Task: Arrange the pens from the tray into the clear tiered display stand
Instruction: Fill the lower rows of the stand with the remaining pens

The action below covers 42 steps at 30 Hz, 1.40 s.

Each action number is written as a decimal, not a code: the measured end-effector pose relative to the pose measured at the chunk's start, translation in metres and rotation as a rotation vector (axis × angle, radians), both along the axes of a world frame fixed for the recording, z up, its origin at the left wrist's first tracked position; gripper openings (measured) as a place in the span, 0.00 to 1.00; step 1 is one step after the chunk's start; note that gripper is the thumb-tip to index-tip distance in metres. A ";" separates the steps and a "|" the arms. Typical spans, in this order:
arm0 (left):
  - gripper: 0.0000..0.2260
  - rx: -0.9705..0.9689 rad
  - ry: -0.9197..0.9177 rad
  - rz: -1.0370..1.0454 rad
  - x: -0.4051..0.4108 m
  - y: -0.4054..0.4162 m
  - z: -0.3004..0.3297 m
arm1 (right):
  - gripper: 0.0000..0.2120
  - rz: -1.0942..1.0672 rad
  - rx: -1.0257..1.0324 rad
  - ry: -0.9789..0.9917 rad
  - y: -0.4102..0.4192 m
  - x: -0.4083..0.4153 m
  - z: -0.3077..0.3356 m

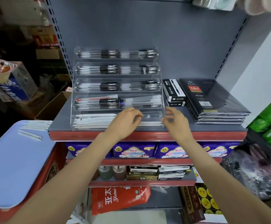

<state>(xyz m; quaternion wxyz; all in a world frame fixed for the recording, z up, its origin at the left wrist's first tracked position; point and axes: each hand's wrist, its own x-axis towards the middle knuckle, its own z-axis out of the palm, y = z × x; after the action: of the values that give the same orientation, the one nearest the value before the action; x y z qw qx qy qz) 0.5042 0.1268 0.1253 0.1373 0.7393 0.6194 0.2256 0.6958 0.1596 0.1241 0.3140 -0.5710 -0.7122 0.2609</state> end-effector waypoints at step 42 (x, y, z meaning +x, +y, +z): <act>0.24 -0.389 0.342 0.206 -0.500 -0.086 -0.181 | 0.14 0.518 -0.150 -0.670 -0.066 -0.545 -0.167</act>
<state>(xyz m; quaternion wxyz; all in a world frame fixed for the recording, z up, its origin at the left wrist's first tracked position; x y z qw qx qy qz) 0.0043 0.0412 -0.0557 0.1465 0.6593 0.7373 -0.0128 0.1509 0.0941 -0.0432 -0.0531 -0.4480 -0.8736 0.1823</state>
